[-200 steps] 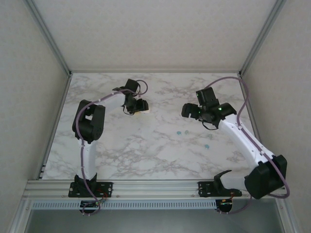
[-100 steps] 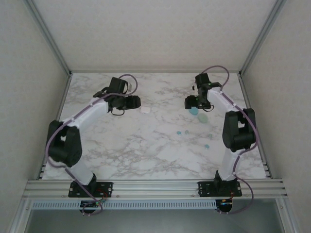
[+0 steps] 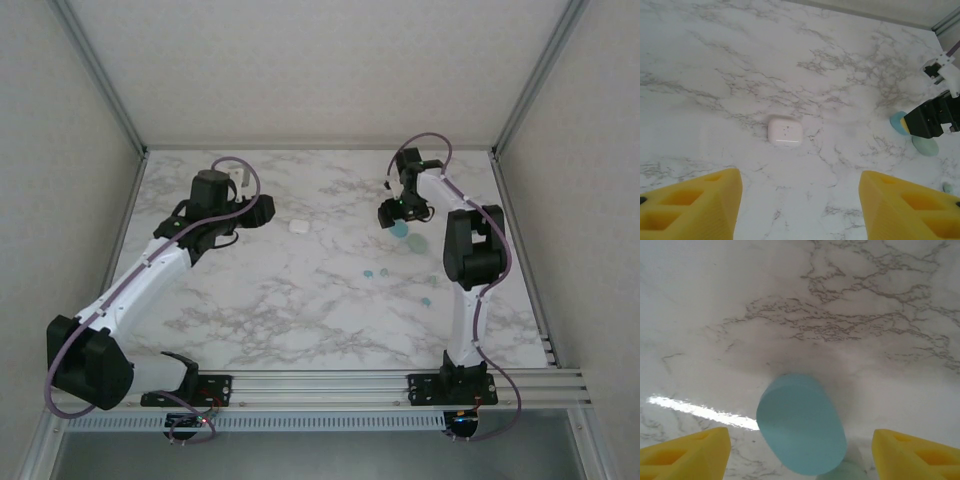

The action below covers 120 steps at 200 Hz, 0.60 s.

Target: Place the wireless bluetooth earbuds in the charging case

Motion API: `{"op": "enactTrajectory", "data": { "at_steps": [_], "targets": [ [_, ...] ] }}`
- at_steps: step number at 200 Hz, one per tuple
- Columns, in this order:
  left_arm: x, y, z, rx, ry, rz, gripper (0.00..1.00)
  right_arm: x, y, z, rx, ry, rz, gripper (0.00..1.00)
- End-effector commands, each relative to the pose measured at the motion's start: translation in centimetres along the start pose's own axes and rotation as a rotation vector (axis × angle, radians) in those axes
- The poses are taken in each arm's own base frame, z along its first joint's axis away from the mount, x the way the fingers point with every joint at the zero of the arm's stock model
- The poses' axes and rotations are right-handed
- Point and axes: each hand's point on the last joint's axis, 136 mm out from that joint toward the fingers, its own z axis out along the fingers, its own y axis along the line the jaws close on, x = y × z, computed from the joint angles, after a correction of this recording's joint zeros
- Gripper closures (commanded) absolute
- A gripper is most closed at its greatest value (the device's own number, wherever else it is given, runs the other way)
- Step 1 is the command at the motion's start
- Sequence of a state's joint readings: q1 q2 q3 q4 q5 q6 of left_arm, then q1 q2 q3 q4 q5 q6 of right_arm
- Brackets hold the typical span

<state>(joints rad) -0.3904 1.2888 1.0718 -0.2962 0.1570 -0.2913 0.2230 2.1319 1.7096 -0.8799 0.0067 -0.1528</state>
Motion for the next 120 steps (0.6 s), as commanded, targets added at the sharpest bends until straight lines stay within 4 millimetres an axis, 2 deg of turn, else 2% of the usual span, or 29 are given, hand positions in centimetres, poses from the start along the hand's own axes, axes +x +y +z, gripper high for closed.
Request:
{"op": "enactTrajectory", "data": {
  "at_steps": [1, 17, 39, 77, 99, 104, 120],
  "targets": [
    [-0.6, 0.5, -0.5, -0.022, -0.042, 0.017, 0.38, 0.3, -0.5, 0.8, 0.020, 0.052, -0.046, 0.29],
    [-0.5, 0.6, -0.6, -0.023, -0.042, 0.019, 0.38, 0.4, -0.2, 1.3, 0.000, 0.081, -0.047, 0.34],
    [-0.3, 0.8, -0.7, -0.030, -0.038, 0.020, 0.38, 0.2, 0.0, 1.8, -0.013, 0.083, -0.042, 0.36],
    [-0.1, 1.0, -0.8, -0.041, -0.041, 0.022, 0.38, 1.1, 0.1, 2.5, -0.021, 0.123, -0.043, 0.42],
    [0.0, 1.2, -0.7, -0.046, -0.037, 0.018, 0.38, 1.4, 0.7, 2.5, -0.049, 0.129, -0.033, 0.46],
    [0.0, 1.2, -0.7, -0.044, -0.037, 0.017, 0.38, 1.4, 0.7, 2.6, -0.050, 0.129, -0.033, 0.49],
    [0.1, 1.2, -0.6, -0.041, -0.036, 0.012, 0.38, 1.5, 0.7, 2.5, -0.046, 0.131, -0.026, 0.50]
  ]
}}
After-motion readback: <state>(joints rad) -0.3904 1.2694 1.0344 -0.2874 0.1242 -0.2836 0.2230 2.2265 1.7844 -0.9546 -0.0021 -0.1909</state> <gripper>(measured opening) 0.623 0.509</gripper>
